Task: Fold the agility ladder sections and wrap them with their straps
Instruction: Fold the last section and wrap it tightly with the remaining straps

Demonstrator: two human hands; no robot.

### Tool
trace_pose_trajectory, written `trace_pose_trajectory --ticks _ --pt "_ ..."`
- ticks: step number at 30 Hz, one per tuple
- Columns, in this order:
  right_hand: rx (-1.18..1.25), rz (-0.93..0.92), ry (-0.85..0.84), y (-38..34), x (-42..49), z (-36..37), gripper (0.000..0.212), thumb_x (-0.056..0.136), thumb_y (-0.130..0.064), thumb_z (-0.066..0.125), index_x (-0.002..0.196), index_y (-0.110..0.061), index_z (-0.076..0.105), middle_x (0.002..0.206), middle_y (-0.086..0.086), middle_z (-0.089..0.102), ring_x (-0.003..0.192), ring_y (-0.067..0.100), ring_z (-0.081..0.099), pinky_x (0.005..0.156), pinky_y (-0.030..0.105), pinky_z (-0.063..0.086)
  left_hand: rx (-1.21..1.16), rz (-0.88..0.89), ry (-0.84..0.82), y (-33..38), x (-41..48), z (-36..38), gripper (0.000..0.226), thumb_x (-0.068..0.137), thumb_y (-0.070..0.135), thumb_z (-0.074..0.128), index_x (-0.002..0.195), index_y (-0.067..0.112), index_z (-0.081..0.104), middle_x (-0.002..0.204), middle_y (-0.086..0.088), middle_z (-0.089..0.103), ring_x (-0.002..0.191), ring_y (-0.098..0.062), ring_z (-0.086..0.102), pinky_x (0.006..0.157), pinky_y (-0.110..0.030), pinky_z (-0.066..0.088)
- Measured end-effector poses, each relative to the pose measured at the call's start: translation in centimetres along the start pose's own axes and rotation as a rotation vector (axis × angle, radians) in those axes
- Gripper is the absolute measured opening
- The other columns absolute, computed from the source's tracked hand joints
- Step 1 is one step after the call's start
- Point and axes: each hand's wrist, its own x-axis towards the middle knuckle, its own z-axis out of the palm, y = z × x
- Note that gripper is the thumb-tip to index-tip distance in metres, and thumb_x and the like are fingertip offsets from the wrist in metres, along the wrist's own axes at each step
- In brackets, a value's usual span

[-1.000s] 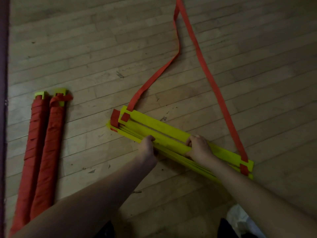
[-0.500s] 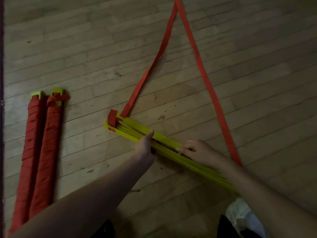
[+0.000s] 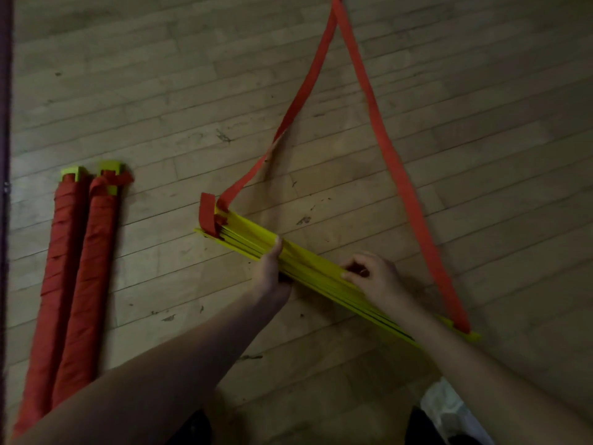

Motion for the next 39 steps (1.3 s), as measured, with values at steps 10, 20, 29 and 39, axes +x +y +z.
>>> trace_pose_trajectory --ticks 10,20,29,39 --pt "-0.251 0.060 -0.339 -1.2 -1.8 -0.5 0.053 0.086 -0.048 0.063 0.130 -0.021 0.052 0.119 -0.007 0.048 0.110 0.010 0.048 0.073 0.016 0.034 -0.092 0.023 0.095 2.9 1.5 0.1 0.013 0.096 0.026 0.055 0.088 0.017 0.051 0.074 -0.002 0.050 0.069 -0.016 0.054 0.069 -0.034 0.046" --pt "-0.310 0.010 -0.303 -1.3 0.1 0.7 0.072 0.081 -0.068 0.053 0.133 -0.018 0.052 0.124 0.003 0.055 0.116 0.021 0.052 0.094 0.032 0.042 -0.004 -0.048 0.088 2.9 1.3 1.6 0.020 0.089 0.028 0.061 0.076 0.017 0.050 0.070 0.001 0.046 0.067 -0.013 0.051 0.071 -0.034 0.042" --pt "-0.452 0.415 0.331 2.3 0.5 -4.3 0.054 0.092 -0.046 0.053 0.117 0.003 0.050 0.122 0.025 0.051 0.119 0.039 0.044 0.095 0.043 0.038 -0.174 -0.005 0.162 5.1 2.5 -0.4 0.027 0.092 0.027 0.058 0.072 0.015 0.046 0.069 0.001 0.048 0.064 -0.012 0.052 0.095 -0.038 0.044" --pt "0.544 0.524 0.407 2.3 -1.6 -2.7 0.035 0.101 -0.045 0.037 0.085 -0.031 0.065 0.106 0.003 0.066 0.103 0.018 0.059 0.091 0.033 0.045 -0.221 -0.013 0.281 6.0 2.8 -1.4 0.029 0.097 0.030 0.049 0.074 0.013 0.042 0.070 0.001 0.044 0.060 -0.012 0.046 0.059 -0.033 0.043"
